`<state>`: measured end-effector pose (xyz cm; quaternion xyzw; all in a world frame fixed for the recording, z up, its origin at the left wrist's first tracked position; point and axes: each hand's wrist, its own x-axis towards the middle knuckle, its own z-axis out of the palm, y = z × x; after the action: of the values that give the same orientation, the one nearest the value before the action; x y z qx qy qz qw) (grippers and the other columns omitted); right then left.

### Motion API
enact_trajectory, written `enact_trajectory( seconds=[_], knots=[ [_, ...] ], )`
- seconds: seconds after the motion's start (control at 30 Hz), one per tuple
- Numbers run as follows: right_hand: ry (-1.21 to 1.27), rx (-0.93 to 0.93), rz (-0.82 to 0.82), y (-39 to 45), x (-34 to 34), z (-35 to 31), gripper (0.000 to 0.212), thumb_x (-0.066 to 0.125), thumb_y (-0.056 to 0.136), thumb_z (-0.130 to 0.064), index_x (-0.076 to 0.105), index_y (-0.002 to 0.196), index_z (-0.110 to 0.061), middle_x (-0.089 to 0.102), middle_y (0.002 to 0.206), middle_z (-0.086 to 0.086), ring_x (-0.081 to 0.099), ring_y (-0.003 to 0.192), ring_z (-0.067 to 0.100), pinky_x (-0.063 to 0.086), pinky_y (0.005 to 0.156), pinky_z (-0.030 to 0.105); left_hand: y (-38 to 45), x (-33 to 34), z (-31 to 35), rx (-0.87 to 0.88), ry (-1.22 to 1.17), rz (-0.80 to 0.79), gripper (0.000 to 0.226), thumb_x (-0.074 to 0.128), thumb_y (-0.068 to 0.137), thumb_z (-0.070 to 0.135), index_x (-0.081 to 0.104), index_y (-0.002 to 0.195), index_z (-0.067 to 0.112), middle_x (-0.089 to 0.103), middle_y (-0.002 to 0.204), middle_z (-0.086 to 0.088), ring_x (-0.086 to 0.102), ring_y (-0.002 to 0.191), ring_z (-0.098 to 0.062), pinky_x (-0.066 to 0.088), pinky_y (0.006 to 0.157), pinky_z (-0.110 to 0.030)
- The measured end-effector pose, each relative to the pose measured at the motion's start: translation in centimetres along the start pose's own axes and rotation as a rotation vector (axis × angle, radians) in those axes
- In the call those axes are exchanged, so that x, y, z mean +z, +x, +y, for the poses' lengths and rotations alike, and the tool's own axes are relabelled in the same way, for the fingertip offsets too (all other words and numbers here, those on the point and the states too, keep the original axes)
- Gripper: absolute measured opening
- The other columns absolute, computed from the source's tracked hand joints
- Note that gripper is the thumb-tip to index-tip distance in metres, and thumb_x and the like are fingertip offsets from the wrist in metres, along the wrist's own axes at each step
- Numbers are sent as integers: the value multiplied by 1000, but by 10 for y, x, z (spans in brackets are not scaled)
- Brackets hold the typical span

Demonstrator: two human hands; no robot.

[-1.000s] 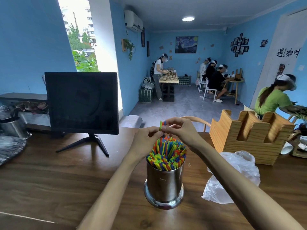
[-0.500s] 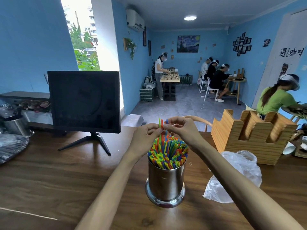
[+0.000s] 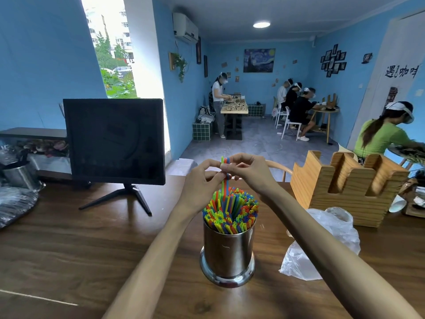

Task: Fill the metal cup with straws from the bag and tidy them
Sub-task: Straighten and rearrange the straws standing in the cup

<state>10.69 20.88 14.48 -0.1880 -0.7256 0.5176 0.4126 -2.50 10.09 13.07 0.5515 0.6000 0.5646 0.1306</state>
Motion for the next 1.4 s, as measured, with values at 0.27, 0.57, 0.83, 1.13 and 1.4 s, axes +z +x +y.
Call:
enact_trajectory(
  seconds=[0.27, 0.57, 0.83, 1.13, 1.4],
  knots=[
    [-7, -52, -3, 12, 3, -21, 9, 85, 82, -18, 76, 80, -20, 72, 77, 2, 64, 65, 4, 48, 55, 16, 12, -10, 9, -20, -45, 60, 18, 79, 88, 25, 71, 91, 41, 77, 79, 20, 75, 80, 1, 58, 74, -18],
    [68, -14, 86, 1, 2, -22, 20, 77, 89, -36, 72, 84, -18, 61, 64, -3, 55, 55, 8, 44, 54, 24, 16, -18, 28, 88, -48, 158, 21, 76, 91, 13, 73, 92, 34, 77, 84, 11, 74, 85, -8, 57, 79, -17],
    [244, 329, -190, 7, -6, -29, 45, 77, 78, -56, 82, 83, -12, 72, 82, 13, 69, 62, 16, 56, 57, 23, -13, -6, 40, 600, 275, 200, 27, 79, 83, 4, 81, 102, 24, 74, 104, 20, 71, 102, -6, 56, 92, -28],
    [63, 69, -92, 10, -14, -24, 8, 79, 88, -14, 75, 95, -13, 79, 90, 10, 77, 78, 24, 61, 64, 31, -16, -6, 8, 418, 386, 152, 46, 64, 86, -11, 80, 98, 30, 69, 118, 19, 57, 119, -6, 46, 101, -16],
    [-178, -16, -173, -23, -8, 16, 9, 85, 82, -21, 77, 83, -25, 75, 78, 0, 74, 75, 15, 57, 70, 23, 5, -15, 24, 110, -69, 105, 44, 77, 91, 22, 64, 127, 44, 77, 101, 15, 72, 92, -1, 55, 81, -15]
  ],
)
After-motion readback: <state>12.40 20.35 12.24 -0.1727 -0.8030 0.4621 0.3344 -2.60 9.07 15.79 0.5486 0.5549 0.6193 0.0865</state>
